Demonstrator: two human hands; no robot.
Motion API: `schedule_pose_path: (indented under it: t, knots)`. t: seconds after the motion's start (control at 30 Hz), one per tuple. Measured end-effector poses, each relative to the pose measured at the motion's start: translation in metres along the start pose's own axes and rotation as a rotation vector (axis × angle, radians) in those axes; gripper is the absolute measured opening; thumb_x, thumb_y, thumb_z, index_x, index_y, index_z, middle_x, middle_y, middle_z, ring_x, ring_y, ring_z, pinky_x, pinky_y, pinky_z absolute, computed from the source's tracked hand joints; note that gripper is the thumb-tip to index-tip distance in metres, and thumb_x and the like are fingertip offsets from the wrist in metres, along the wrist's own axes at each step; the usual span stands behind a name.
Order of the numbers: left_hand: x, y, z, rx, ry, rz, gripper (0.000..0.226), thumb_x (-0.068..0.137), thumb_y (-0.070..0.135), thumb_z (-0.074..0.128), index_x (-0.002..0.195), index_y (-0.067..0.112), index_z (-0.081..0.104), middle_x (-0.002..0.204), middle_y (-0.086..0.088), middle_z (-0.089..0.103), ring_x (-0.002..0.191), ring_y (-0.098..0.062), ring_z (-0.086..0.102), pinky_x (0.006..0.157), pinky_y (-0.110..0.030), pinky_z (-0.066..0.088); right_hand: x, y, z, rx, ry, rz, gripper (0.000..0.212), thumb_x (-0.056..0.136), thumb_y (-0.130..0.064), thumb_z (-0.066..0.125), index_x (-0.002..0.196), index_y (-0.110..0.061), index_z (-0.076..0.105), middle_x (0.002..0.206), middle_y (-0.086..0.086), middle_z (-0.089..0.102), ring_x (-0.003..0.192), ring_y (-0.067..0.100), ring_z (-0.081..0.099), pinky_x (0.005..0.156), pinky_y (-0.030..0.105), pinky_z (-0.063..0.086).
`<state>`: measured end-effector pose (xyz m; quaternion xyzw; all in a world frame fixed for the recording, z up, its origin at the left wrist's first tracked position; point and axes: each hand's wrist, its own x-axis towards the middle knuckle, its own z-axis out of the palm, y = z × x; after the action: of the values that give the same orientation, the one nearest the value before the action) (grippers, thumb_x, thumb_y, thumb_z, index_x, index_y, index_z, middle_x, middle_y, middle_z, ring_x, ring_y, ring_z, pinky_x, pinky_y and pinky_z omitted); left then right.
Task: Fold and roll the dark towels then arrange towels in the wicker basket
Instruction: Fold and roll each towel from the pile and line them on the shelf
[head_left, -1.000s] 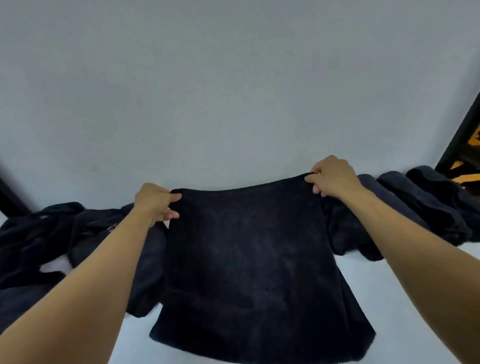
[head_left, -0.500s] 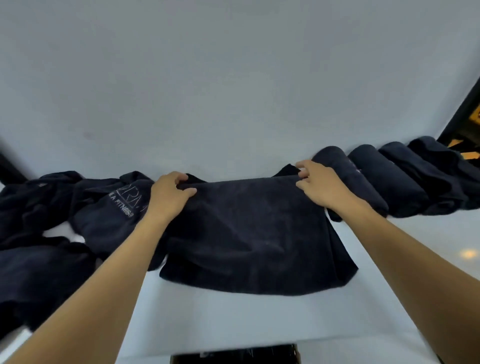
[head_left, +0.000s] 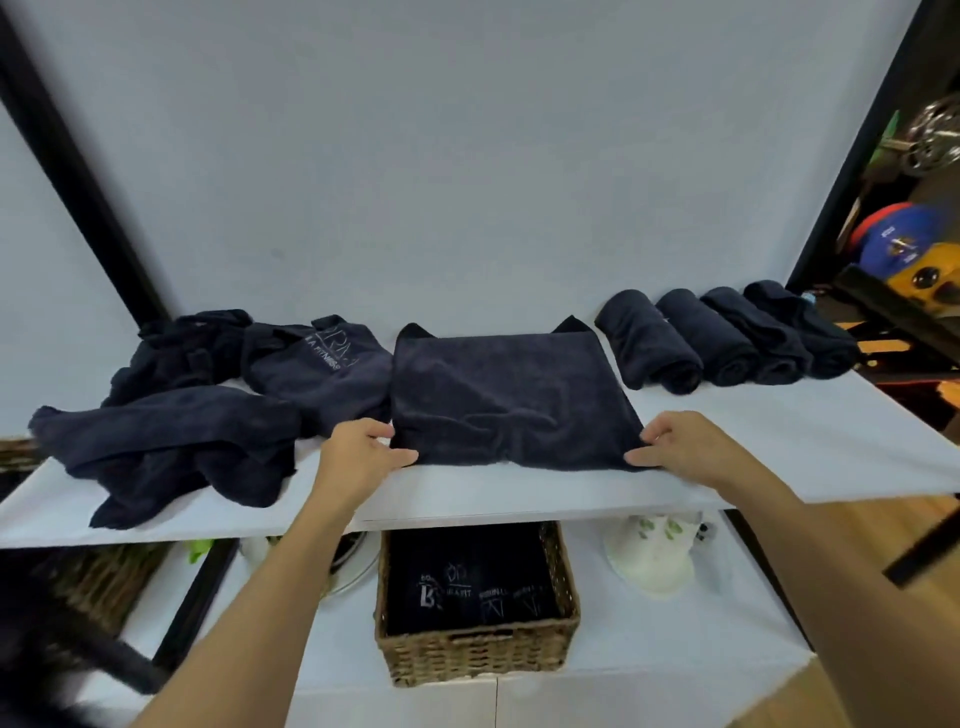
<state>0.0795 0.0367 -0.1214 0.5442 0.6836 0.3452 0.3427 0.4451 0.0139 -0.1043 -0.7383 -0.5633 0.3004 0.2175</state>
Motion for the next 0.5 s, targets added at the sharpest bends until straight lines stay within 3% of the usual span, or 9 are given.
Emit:
schedule_pose_path:
  t: [0.1,0.17,0.27,0.33,0.37,0.43,0.5]
  knots:
    - [-0.003,-0.001,0.001,0.070,-0.008,0.009,0.043,0.077,0.021,0.082,0.115,0.005,0.067,0.108,-0.012,0.068,0.105,-0.028,0.063,0.081,-0.029,0.046,-0.010,0.004,-0.005,-0.009,-0.041,-0.024,0.026,0.078,-0.020,0.078,0.066,-0.009,0.058,0.061,-0.001,0.050,0.056,0.014,0.043,0.053,0.024,0.033]
    - [-0.004,0.000,0.001,0.119,-0.007,0.027,0.043,0.081,0.026,0.078,0.119,0.010,0.065,0.112,-0.008,0.066,0.108,-0.029,0.062,0.084,-0.030,0.047,-0.013,0.006,-0.011,0.046,-0.059,-0.051,0.024,0.081,-0.022,0.076,0.074,-0.003,0.063,0.064,0.002,0.052,0.059,0.014,0.044,0.055,0.024,0.033]
    - [-0.005,0.004,0.002,0.256,-0.035,0.114,0.008,0.085,0.024,0.074,0.091,0.020,0.071,0.093,0.004,0.068,0.098,-0.021,0.061,0.080,-0.029,0.045,-0.017,0.011,-0.021,0.187,-0.095,-0.100,0.022,0.087,-0.024,0.070,0.090,-0.003,0.066,0.071,0.002,0.059,0.067,0.014,0.049,0.059,0.026,0.035]
    - [-0.005,0.005,0.004,0.273,-0.013,0.155,0.008,0.086,0.020,0.072,0.079,0.020,0.070,0.083,0.005,0.067,0.093,-0.019,0.062,0.076,-0.027,0.043,-0.019,0.013,-0.027,0.294,-0.089,-0.123,0.023,0.091,-0.025,0.067,0.098,-0.003,0.065,0.081,0.003,0.065,0.074,0.014,0.054,0.059,0.026,0.035]
    - [-0.007,0.005,0.005,0.266,0.009,0.151,0.006,0.086,0.021,0.072,0.082,0.018,0.069,0.084,0.004,0.067,0.095,-0.018,0.062,0.078,-0.027,0.043,-0.019,0.013,-0.030,0.334,-0.077,-0.128,0.023,0.093,-0.024,0.065,0.100,-0.002,0.064,0.086,0.003,0.066,0.076,0.014,0.055,0.059,0.026,0.035]
    - [-0.009,0.006,0.005,0.271,0.045,0.106,0.021,0.085,0.028,0.074,0.099,0.015,0.063,0.093,0.000,0.064,0.097,-0.021,0.060,0.081,-0.031,0.045,-0.019,0.015,-0.035,0.388,-0.067,-0.137,0.025,0.094,-0.024,0.062,0.103,0.000,0.061,0.090,0.002,0.065,0.078,0.014,0.055,0.059,0.026,0.035]
    - [-0.010,0.005,0.007,0.331,0.035,0.077,0.027,0.085,0.032,0.074,0.102,0.016,0.061,0.094,0.001,0.063,0.094,-0.022,0.060,0.083,-0.036,0.049,-0.019,0.017,-0.036,0.402,-0.088,-0.138,0.025,0.095,-0.025,0.061,0.104,-0.001,0.061,0.093,0.002,0.066,0.080,0.014,0.057,0.060,0.027,0.036]
